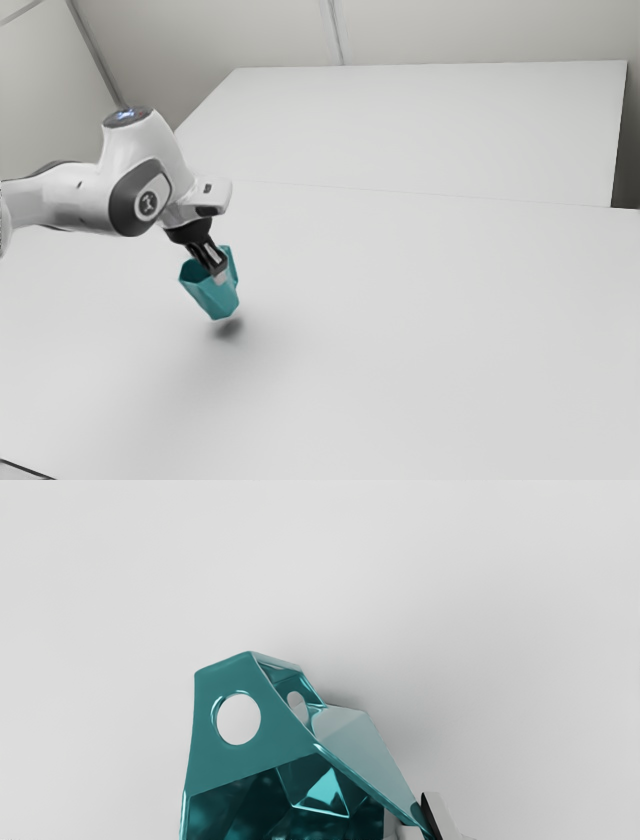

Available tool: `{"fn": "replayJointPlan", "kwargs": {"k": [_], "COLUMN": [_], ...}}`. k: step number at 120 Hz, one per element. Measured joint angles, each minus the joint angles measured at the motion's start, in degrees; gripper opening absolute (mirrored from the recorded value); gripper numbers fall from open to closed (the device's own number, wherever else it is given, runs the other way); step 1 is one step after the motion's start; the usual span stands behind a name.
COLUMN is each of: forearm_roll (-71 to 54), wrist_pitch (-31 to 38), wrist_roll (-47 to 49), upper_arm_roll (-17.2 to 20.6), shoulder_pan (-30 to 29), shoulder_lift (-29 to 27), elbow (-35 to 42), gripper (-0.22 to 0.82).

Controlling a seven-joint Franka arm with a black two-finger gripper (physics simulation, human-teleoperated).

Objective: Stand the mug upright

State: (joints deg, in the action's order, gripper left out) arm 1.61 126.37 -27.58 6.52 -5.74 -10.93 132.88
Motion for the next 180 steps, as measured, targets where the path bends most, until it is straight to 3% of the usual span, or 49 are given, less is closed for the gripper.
{"fn": "replayJointPlan", "kwargs": {"k": [39, 96, 148, 180], "forearm_roll": [-1.5, -2.8, -3.1, -2.5], "wrist_pitch": [4.4, 8.6, 9.6, -7.3], "wrist_roll": [13.3, 26.2, 30.8, 32.1], "upper_arm_roll": [4.4, 6.0, 6.8, 5.4], "shoulder_pan": [0.8, 1.9, 3.5, 3.5], "shoulder_lift": [0.0, 1.6, -0.3, 3.9], "elbow": [3.8, 6.6, 4.9, -13.5], "gripper": [-0.18, -0.18, 0.39, 0.53]}}
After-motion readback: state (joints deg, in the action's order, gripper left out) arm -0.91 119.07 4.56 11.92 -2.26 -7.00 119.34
